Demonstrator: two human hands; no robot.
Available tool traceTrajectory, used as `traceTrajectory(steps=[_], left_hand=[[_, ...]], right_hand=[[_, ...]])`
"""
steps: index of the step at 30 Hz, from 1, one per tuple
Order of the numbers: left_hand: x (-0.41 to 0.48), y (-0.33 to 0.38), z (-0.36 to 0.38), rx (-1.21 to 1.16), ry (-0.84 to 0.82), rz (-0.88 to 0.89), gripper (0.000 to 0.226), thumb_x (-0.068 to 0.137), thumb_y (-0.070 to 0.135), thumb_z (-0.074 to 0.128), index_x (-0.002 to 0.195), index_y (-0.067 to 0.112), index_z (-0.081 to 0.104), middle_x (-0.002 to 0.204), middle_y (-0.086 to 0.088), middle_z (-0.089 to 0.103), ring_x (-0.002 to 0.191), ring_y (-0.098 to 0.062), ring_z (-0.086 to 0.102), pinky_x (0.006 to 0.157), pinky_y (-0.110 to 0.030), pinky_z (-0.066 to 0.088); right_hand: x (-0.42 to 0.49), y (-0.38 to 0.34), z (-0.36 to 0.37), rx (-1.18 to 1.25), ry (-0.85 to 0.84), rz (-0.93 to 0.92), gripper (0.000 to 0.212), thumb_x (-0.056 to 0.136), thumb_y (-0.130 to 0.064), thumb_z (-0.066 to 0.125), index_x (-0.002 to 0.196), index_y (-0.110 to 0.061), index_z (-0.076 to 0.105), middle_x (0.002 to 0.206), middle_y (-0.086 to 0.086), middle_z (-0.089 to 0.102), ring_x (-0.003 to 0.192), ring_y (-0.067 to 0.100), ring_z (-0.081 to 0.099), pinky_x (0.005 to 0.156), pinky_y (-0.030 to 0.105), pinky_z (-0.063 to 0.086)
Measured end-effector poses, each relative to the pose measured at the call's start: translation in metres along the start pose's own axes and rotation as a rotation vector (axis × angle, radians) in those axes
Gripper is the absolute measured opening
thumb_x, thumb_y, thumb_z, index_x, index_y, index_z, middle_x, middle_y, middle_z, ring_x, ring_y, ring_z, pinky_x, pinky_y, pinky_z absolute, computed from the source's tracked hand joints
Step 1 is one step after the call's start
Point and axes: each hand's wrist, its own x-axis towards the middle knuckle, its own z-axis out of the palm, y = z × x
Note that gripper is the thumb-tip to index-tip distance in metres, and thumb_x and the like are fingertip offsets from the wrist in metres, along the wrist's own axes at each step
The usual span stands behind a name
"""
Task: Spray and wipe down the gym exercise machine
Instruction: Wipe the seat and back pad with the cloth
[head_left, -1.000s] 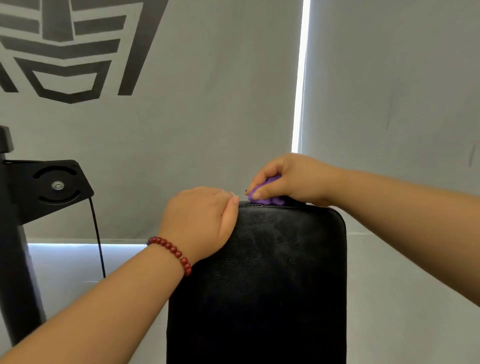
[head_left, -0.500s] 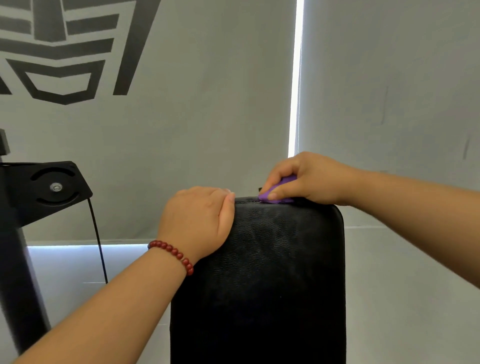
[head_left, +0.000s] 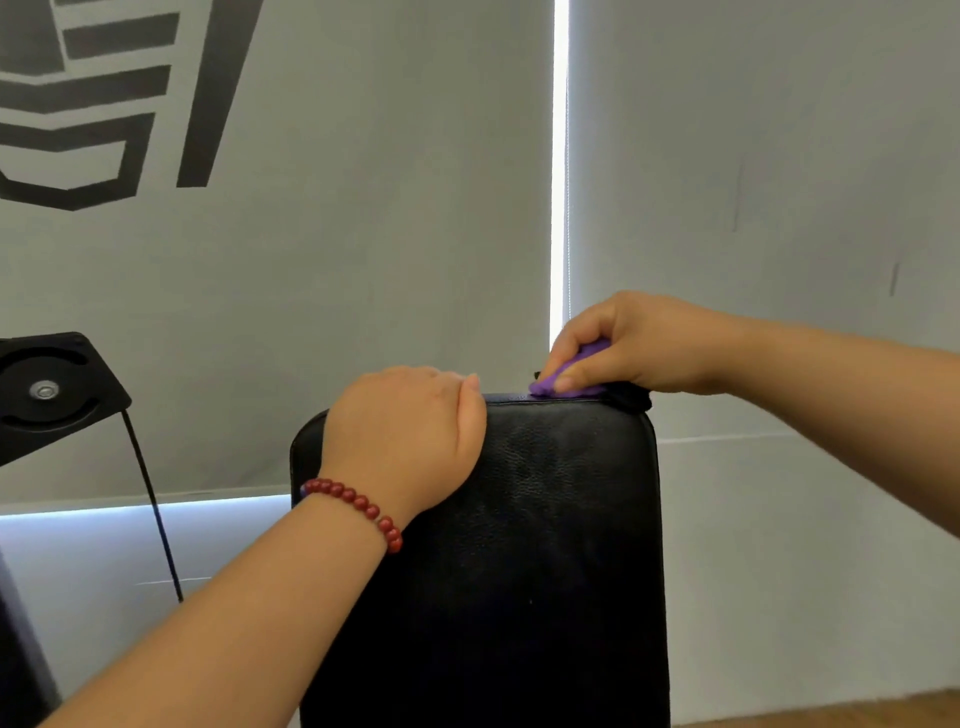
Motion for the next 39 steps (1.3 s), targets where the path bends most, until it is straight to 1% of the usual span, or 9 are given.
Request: traceTrajectory(steps=[3, 8, 12, 16, 19, 25, 32, 36, 39], left_hand=[[0.002, 0.002, 0.000, 0.018, 0.026, -0.017, 0.042, 0.097, 0.034, 0.016, 0.060, 0.022, 0.031, 0.063, 0.007, 0.042, 0.063, -0.019, 0.044, 0.052, -0.033, 0.022], [0.000, -0.005, 0.006, 0.028, 0.070, 0.051, 0.036, 0.088, 0.029, 0.034, 0.052, 0.025, 0.040, 0.047, 0.001, 0.054, 0.039, -0.026, 0.050, 0.046, -0.022, 0.012], [-0.001, -0.006, 0.011, 0.019, 0.115, 0.058, 0.044, 0.089, 0.029, 0.034, 0.049, 0.021, 0.051, 0.044, 0.004, 0.049, 0.037, -0.022, 0.043, 0.045, -0.018, 0.007], [-0.001, -0.004, 0.012, -0.010, 0.153, 0.045, 0.045, 0.090, 0.028, 0.032, 0.048, 0.020, 0.048, 0.043, 0.004, 0.046, 0.037, -0.020, 0.037, 0.043, -0.019, 0.013], [-0.002, -0.002, 0.011, 0.031, 0.145, 0.042, 0.041, 0.087, 0.028, 0.035, 0.049, 0.021, 0.050, 0.045, 0.002, 0.051, 0.038, -0.024, 0.046, 0.047, -0.022, 0.017], [-0.002, -0.005, 0.010, 0.017, 0.136, 0.054, 0.045, 0.089, 0.028, 0.034, 0.050, 0.021, 0.056, 0.044, 0.007, 0.049, 0.037, -0.017, 0.043, 0.048, -0.013, 0.007], [-0.002, -0.003, 0.013, 0.011, 0.147, 0.041, 0.045, 0.087, 0.029, 0.034, 0.054, 0.019, 0.063, 0.047, 0.003, 0.056, 0.040, -0.022, 0.052, 0.044, -0.023, 0.026], [-0.003, -0.006, 0.014, -0.023, 0.137, 0.044, 0.048, 0.089, 0.029, 0.032, 0.053, 0.020, 0.062, 0.046, 0.005, 0.054, 0.040, -0.019, 0.049, 0.043, -0.022, 0.025], [-0.002, -0.005, 0.013, -0.048, 0.120, 0.037, 0.048, 0.090, 0.030, 0.030, 0.049, 0.019, 0.052, 0.044, 0.007, 0.047, 0.037, -0.016, 0.041, 0.041, -0.019, 0.017]], right_hand=[[0.011, 0.003, 0.006, 0.067, -0.014, 0.024, 0.012, 0.082, -0.018, 0.076, 0.078, -0.029, 0.075, 0.073, -0.005, 0.072, 0.060, 0.000, 0.058, 0.055, 0.015, 0.044], [0.047, 0.002, 0.028, 0.090, -0.067, 0.011, 0.010, 0.084, -0.020, 0.075, 0.078, -0.028, 0.074, 0.070, 0.000, 0.066, 0.061, 0.006, 0.054, 0.068, 0.020, 0.044], [0.035, 0.028, 0.008, 0.221, -0.132, 0.070, 0.010, 0.086, -0.008, 0.069, 0.084, -0.017, 0.072, 0.077, -0.008, 0.072, 0.072, 0.003, 0.063, 0.070, 0.015, 0.050], [0.039, 0.031, 0.017, 0.345, -0.083, 0.056, 0.010, 0.086, -0.004, 0.067, 0.083, -0.013, 0.071, 0.065, -0.011, 0.069, 0.058, -0.002, 0.059, 0.059, 0.010, 0.046], [0.050, 0.021, 0.026, 0.283, -0.111, 0.009, 0.012, 0.086, -0.009, 0.070, 0.081, -0.020, 0.074, 0.062, -0.008, 0.065, 0.053, 0.001, 0.052, 0.057, 0.012, 0.045], [0.031, 0.041, 0.002, 0.264, -0.122, 0.015, 0.019, 0.082, -0.006, 0.072, 0.074, -0.023, 0.076, 0.082, -0.002, 0.074, 0.074, 0.006, 0.065, 0.075, 0.019, 0.051], [0.040, 0.018, 0.017, 0.148, -0.080, -0.077, 0.012, 0.080, -0.016, 0.077, 0.079, -0.028, 0.076, 0.074, -0.006, 0.072, 0.064, 0.003, 0.059, 0.067, 0.014, 0.048], [0.011, 0.029, -0.002, 0.147, -0.021, -0.039, 0.012, 0.079, -0.012, 0.077, 0.080, -0.024, 0.076, 0.085, -0.007, 0.075, 0.078, 0.002, 0.066, 0.072, 0.015, 0.049], [-0.007, 0.030, -0.005, 0.168, 0.050, -0.047, 0.011, 0.081, -0.013, 0.076, 0.082, -0.023, 0.077, 0.085, -0.009, 0.075, 0.075, -0.001, 0.065, 0.062, 0.009, 0.045]])
